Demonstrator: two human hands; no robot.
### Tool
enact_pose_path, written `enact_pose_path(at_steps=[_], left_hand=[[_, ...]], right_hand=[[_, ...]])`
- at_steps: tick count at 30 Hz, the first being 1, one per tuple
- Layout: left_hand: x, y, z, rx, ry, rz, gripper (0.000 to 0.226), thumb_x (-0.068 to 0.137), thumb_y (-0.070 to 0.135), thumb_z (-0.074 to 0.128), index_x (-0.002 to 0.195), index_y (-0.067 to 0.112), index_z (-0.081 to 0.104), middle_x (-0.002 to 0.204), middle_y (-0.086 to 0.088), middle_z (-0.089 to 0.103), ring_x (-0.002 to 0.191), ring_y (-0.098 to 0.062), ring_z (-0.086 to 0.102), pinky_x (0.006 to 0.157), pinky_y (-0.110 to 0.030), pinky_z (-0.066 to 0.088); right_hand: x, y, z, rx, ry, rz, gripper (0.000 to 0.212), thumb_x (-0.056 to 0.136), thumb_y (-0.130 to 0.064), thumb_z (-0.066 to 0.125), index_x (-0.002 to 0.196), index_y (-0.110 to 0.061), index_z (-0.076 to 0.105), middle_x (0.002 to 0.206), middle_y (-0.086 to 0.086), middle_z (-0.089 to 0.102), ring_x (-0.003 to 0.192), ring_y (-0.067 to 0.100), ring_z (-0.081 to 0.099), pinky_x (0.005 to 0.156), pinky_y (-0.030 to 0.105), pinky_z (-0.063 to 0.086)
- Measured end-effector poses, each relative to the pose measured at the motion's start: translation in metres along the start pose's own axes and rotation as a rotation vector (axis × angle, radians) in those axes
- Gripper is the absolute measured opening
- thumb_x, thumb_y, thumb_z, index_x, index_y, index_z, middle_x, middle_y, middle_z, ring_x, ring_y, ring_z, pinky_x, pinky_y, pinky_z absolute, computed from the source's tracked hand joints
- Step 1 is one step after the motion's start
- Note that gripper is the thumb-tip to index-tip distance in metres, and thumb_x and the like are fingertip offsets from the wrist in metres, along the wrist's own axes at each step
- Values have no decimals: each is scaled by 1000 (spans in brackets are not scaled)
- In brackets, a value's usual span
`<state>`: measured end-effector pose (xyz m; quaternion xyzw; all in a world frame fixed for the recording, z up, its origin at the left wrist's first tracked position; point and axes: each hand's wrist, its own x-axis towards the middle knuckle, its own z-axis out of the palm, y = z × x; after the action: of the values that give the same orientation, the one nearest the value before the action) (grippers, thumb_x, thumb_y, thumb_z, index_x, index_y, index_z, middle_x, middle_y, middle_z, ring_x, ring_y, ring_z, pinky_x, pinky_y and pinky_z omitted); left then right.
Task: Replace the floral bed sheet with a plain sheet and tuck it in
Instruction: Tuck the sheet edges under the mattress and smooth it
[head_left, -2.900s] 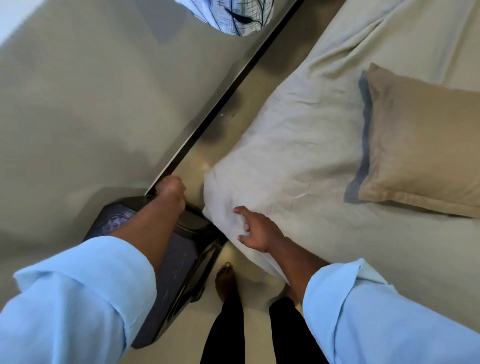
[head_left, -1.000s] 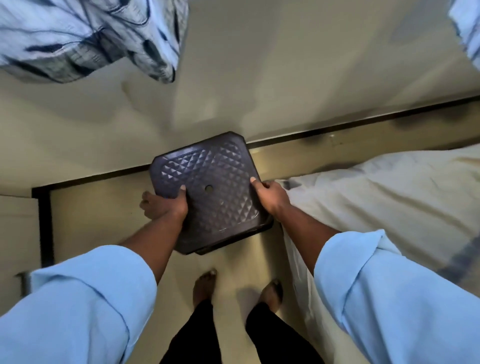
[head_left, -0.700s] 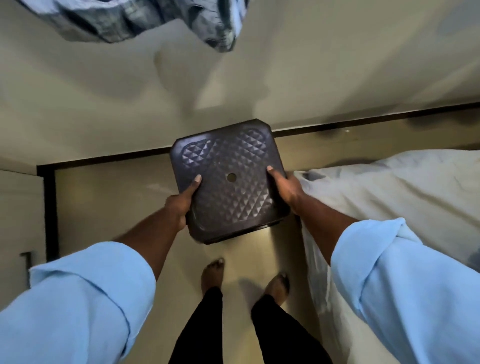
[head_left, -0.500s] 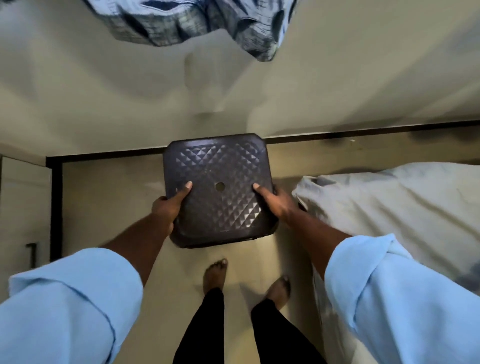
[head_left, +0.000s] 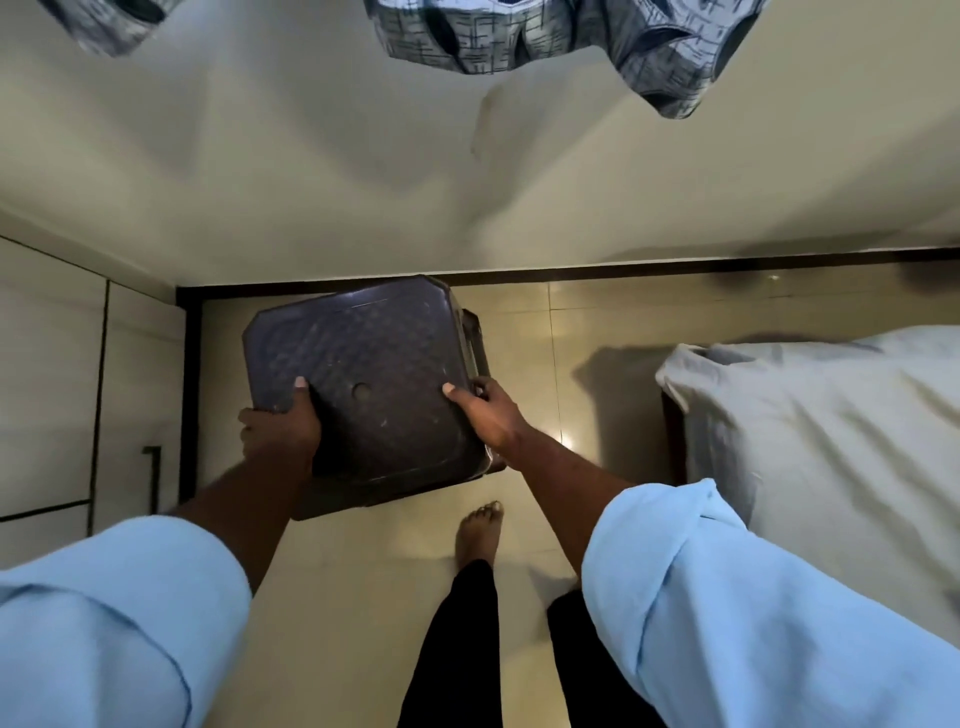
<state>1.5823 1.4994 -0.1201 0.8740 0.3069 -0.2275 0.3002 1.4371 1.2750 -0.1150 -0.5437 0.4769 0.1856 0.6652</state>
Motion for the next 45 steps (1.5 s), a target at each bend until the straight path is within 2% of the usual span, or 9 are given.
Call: enact_pose_path(at_steps=[4, 7, 11, 17, 24, 29, 38, 43, 45], left_hand=[[-29, 31, 16, 253, 169, 214, 101, 85, 69, 54, 155, 5, 19, 159, -24, 24, 145, -44, 27, 116, -60, 25], [-64, 52, 48, 440, 172, 452, 95, 89, 67, 47, 155, 5, 20, 165, -18, 13, 152, -38, 14, 117, -63, 17], [-126, 79, 119, 482, 65, 715, 82, 88, 61, 54, 149, 9, 34, 163, -17, 22, 149, -37, 22, 115, -59, 23], [-219, 77, 218, 345, -332, 1068, 16, 80, 32, 71, 88, 21, 63, 117, -4, 59, 115, -26, 51, 96, -34, 40], [-309, 43, 312, 394, -922, 469, 20, 96, 29, 65, 80, 18, 59, 82, 2, 60, 87, -19, 55, 80, -28, 43], [-342, 29, 360, 467, -1044, 326, 42, 102, 21, 54, 141, 23, 39, 118, -7, 55, 98, -21, 53, 94, -42, 51], [-349, 34, 407, 298, -877, 171, 10, 96, 9, 57, 89, 16, 57, 79, -4, 64, 58, -10, 56, 47, -22, 40], [-339, 23, 416, 320, -850, 261, 21, 99, 6, 54, 117, 0, 62, 119, -19, 66, 111, -29, 65, 109, -44, 46], [-329, 18, 424, 253, -830, 234, 27, 92, 10, 66, 115, -4, 62, 119, -22, 67, 110, -33, 66, 108, -50, 46]], right_hand=[[-4, 12, -11, -23, 130, 47, 61, 90, -49, 70, 139, -19, 52, 133, 4, 62, 114, 23, 64, 102, 38, 52], [-16, 28, -47, -9, 273, 58, 47, 92, -40, 69, 133, -19, 56, 125, 3, 64, 98, 18, 64, 71, 20, 50], [-33, 66, -116, -117, 647, -68, 20, 84, -28, 68, 103, -21, 68, 108, 0, 71, 93, 18, 65, 82, 23, 46], [-52, 116, -211, -145, 949, -104, 11, 79, -28, 67, 81, -21, 60, 82, -2, 68, 80, 24, 66, 79, 33, 53], [-71, 177, -293, -927, 959, 178, 58, 81, -49, 69, 125, -16, 51, 114, 6, 58, 105, 28, 58, 87, 46, 44], [-72, 211, -320, -1070, 935, -22, 41, 92, -51, 59, 115, -17, 55, 104, 6, 62, 93, 30, 59, 80, 44, 40], [-66, 231, -325, -726, 915, -285, 31, 102, -37, 45, 80, -18, 55, 78, 2, 62, 69, 29, 56, 59, 37, 40], [-76, 228, -326, -628, 857, -303, 31, 101, -37, 47, 74, -23, 42, 70, -5, 50, 65, 24, 49, 56, 33, 33], [-80, 228, -321, -607, 853, -295, 32, 101, -37, 48, 73, -22, 42, 68, -7, 44, 63, 23, 47, 55, 33, 32]])
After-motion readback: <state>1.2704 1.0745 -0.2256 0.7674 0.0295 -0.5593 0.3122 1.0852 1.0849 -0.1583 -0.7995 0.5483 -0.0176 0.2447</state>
